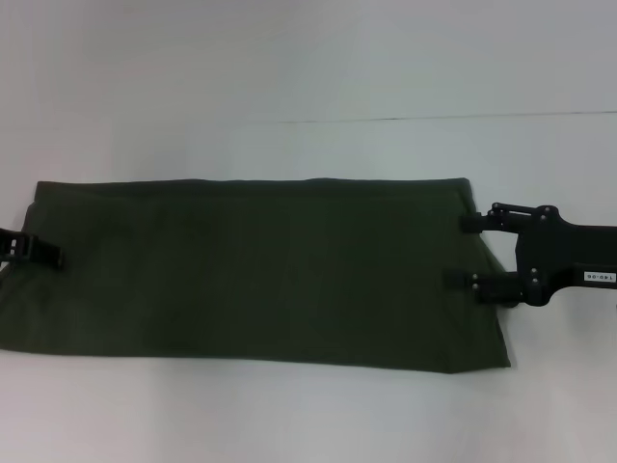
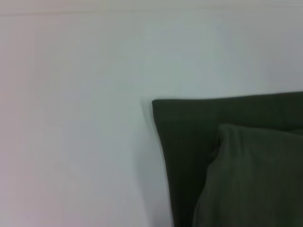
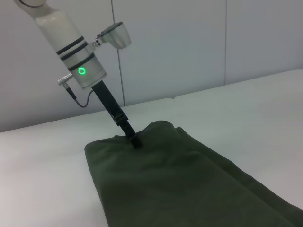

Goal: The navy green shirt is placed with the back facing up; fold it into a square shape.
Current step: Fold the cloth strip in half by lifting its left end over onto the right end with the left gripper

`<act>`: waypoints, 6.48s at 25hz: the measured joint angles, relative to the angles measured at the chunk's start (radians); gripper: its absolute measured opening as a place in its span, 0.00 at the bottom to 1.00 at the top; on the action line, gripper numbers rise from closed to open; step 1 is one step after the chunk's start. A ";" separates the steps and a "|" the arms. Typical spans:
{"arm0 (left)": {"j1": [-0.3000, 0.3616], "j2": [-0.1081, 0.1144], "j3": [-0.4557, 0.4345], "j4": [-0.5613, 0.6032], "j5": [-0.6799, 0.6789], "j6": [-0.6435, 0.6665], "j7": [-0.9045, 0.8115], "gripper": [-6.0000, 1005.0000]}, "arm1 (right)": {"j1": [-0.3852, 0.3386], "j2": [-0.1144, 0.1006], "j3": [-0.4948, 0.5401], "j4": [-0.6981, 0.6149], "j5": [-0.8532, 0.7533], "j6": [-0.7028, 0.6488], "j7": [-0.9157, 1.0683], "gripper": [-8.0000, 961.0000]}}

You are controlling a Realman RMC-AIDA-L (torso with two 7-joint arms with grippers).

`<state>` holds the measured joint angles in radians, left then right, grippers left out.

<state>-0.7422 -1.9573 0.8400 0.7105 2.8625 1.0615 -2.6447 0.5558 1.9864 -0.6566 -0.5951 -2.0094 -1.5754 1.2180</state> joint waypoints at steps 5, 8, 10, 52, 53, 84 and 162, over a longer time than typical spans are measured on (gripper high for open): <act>-0.002 0.000 0.001 -0.026 0.000 0.000 0.012 0.90 | 0.002 0.001 0.000 0.000 0.000 0.000 0.003 0.91; -0.006 0.000 0.001 -0.036 -0.001 0.002 0.012 0.90 | 0.004 0.001 0.000 0.000 0.000 0.000 0.003 0.91; -0.011 0.001 0.001 -0.036 -0.002 0.010 0.012 0.90 | 0.005 0.002 0.000 0.000 0.000 0.000 0.005 0.91; -0.084 -0.017 0.020 0.010 -0.005 0.165 -0.021 0.90 | 0.013 0.005 0.004 -0.002 0.001 0.008 0.012 0.91; -0.084 -0.017 0.019 0.013 -0.005 0.168 -0.021 0.90 | 0.013 0.005 0.004 -0.002 0.001 0.008 0.012 0.91; -0.076 -0.019 0.013 0.020 -0.005 0.171 -0.020 0.90 | 0.019 0.005 0.007 -0.002 0.006 0.009 0.006 0.91; -0.064 0.063 0.006 0.138 -0.003 0.316 0.050 0.12 | 0.024 0.012 0.009 -0.002 0.010 0.025 0.002 0.91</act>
<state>-0.8063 -1.8947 0.8456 0.8480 2.8594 1.3779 -2.5946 0.5794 1.9988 -0.6472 -0.5967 -1.9992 -1.5503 1.2204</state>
